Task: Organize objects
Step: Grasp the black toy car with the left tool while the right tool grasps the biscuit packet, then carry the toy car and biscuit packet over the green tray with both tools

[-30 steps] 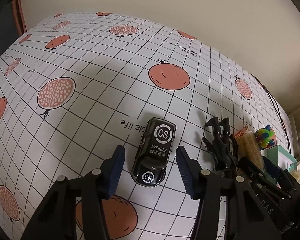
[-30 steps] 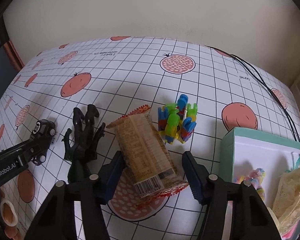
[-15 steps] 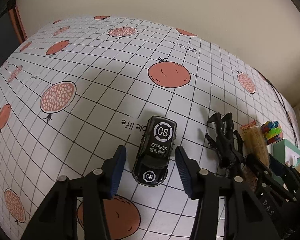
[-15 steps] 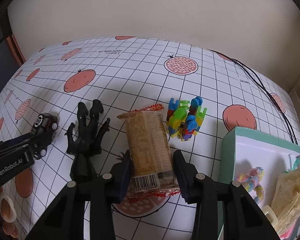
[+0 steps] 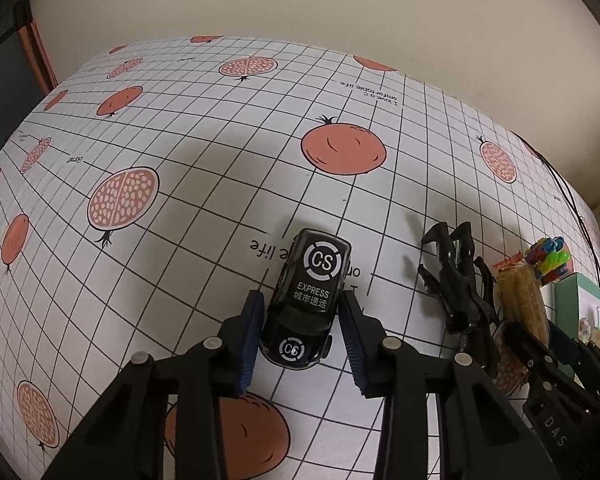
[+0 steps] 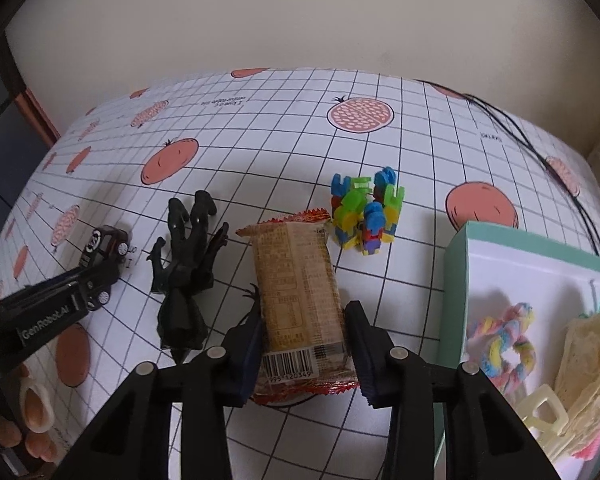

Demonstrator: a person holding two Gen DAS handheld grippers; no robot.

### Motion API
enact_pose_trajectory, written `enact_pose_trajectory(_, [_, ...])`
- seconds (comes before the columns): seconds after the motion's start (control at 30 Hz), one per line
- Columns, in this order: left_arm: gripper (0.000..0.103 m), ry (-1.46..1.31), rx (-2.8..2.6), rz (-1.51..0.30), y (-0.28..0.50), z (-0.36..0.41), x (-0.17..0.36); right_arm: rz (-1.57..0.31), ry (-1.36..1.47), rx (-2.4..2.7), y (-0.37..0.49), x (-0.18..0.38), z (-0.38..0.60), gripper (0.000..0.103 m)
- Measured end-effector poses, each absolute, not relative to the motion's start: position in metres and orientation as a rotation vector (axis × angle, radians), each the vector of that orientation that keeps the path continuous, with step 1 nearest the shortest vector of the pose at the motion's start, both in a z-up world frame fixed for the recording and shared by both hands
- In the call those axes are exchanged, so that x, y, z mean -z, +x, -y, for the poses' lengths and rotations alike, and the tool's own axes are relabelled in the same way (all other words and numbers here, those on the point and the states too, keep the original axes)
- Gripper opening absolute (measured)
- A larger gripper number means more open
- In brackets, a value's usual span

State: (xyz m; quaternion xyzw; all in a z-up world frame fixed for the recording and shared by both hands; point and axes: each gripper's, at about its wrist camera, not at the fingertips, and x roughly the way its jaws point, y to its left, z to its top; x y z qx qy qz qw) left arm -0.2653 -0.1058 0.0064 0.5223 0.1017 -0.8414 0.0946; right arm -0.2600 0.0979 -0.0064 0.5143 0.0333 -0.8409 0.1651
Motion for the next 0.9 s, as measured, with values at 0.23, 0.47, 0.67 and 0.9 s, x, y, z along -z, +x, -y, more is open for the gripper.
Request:
enact_pose_trajectory(0.23, [0.037, 1.565, 2.470, -0.310, -0.264, 0.106, -0.008, 0.001, 1.466, 2.379, -0.260, -0.002, -0.112, 0.041])
enact_pose_trajectory(0.47, [0.036, 1.579, 2.450, -0.321, -0.265, 0.105, -0.008, 0.063, 1.449, 2.371, -0.259, -0.012, -0.124, 0.041])
enact_pose_trajectory(0.67, [0.036, 1.566, 2.447, -0.340, -0.263, 0.106, -0.015, 0.103, 1.417, 2.370, -0.257, -0.023, -0.130, 0.041])
enact_pose_trajectory(0.9, [0.036, 1.524, 2.474, -0.343, -0.261, 0.103, -0.031, 0.153, 1.361, 2.364, -0.254, -0.041, -0.139, 0.041])
